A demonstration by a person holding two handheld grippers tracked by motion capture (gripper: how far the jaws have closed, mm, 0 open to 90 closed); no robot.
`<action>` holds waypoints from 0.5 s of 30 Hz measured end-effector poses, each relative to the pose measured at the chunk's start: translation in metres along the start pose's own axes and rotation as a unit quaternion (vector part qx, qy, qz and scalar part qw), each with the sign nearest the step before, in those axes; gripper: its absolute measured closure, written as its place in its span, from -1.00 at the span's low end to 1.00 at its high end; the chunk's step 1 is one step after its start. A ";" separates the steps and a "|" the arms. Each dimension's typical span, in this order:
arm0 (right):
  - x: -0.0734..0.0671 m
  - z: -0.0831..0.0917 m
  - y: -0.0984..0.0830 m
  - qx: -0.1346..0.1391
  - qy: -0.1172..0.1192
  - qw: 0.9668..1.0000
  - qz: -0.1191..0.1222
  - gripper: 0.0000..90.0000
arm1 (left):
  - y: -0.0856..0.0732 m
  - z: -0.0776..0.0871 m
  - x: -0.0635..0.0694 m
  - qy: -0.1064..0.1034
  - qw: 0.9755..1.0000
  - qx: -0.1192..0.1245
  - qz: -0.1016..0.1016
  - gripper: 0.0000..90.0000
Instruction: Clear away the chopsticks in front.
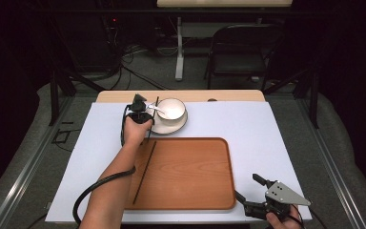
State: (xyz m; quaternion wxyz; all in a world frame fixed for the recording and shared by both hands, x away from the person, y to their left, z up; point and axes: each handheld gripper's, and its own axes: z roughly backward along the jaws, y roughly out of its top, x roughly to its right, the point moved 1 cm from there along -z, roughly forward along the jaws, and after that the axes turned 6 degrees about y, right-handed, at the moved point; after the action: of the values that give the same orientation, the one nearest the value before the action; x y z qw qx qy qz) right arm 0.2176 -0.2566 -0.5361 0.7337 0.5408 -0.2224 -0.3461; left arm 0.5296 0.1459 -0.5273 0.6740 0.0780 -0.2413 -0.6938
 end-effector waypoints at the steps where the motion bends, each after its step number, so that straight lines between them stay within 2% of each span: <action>1: 0.000 0.000 0.000 0.000 0.000 1.000 0.000 -0.68 | 0.000 0.000 0.000 0.000 1.000 0.000 0.000 0.90; 4: 0.000 0.000 0.000 0.000 0.001 1.000 0.000 -0.68 | 0.002 0.002 -0.005 0.000 1.000 -0.005 0.017 0.91; 7: 0.000 0.000 0.000 0.000 0.001 1.000 0.000 -0.68 | 0.003 0.005 -0.009 -0.003 1.000 -0.003 0.023 0.91; 9: 0.000 0.000 0.000 0.000 0.000 1.000 0.000 -0.68 | 0.003 0.012 -0.014 -0.010 0.999 0.004 0.038 0.91; 11: 0.000 0.000 0.000 0.000 0.000 1.000 -0.002 -0.68 | 0.003 0.017 -0.018 -0.017 0.999 0.005 0.042 0.91; 15: 0.000 0.000 0.000 -0.001 0.000 1.000 0.001 -0.68 | 0.000 0.028 -0.026 -0.017 0.999 0.011 0.041 0.91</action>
State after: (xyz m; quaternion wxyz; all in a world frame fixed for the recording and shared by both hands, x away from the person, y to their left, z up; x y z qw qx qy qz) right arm 0.2175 -0.2568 -0.5359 0.7345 0.5397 -0.2228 -0.3457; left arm 0.5193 0.1778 -0.5089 0.6967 0.0632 -0.2632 -0.6644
